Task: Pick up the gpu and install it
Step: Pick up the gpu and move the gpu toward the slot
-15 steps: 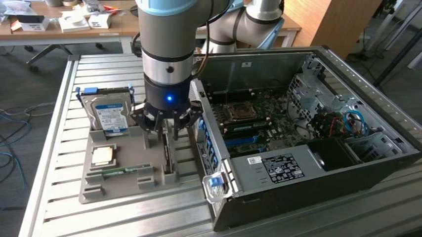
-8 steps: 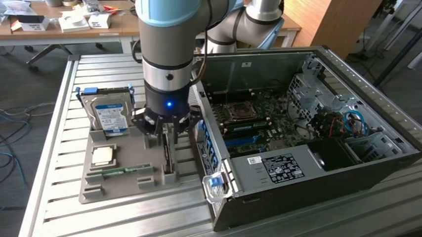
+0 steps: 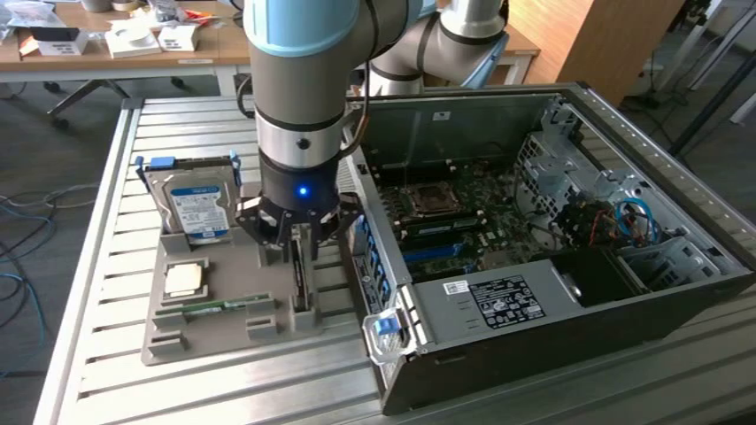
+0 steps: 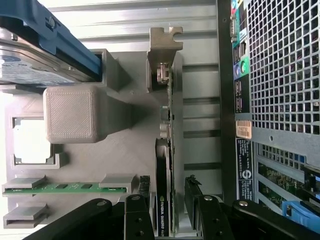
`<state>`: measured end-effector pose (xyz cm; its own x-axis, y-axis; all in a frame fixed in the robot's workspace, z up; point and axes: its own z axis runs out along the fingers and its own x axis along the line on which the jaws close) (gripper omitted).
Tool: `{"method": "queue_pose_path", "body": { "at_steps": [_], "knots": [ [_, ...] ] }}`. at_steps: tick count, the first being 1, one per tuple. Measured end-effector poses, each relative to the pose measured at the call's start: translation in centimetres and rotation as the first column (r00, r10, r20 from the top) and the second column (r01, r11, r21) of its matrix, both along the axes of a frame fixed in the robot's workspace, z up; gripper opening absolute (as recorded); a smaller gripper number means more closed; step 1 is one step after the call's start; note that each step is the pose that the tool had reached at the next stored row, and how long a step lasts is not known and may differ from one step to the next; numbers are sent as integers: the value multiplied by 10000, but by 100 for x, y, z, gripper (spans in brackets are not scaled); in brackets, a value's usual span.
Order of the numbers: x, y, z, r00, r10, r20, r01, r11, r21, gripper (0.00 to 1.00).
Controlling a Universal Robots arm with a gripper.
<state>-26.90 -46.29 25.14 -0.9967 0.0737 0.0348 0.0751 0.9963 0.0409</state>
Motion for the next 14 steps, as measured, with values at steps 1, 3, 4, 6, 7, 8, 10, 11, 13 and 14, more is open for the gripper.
{"method": "queue_pose_path", "body": {
  "at_steps": [1,3,4,6,7,8,10,11,13,14],
  "knots": [
    [-1,3,-12,10000,0,-1,0,10000,-1,42],
    [-2,11,-35,10000,0,-1,0,10000,-1,42],
    [-3,17,-47,10000,0,0,0,10000,-1,42],
    [-9,37,-66,10000,1,-1,-1,10000,-3,42],
    [-13,51,-74,10000,1,0,-1,10000,-2,42],
    [-18,65,-81,10000,1,0,-1,10000,-1,42],
    [-31,84,-93,10000,0,1,0,10000,0,42],
    [-37,87,-104,10000,0,1,0,10000,-2,42],
    [-46,89,-131,10000,0,0,0,10000,-9,42],
    [-49,91,-147,10000,0,0,0,10000,-9,42]
  ]
}}
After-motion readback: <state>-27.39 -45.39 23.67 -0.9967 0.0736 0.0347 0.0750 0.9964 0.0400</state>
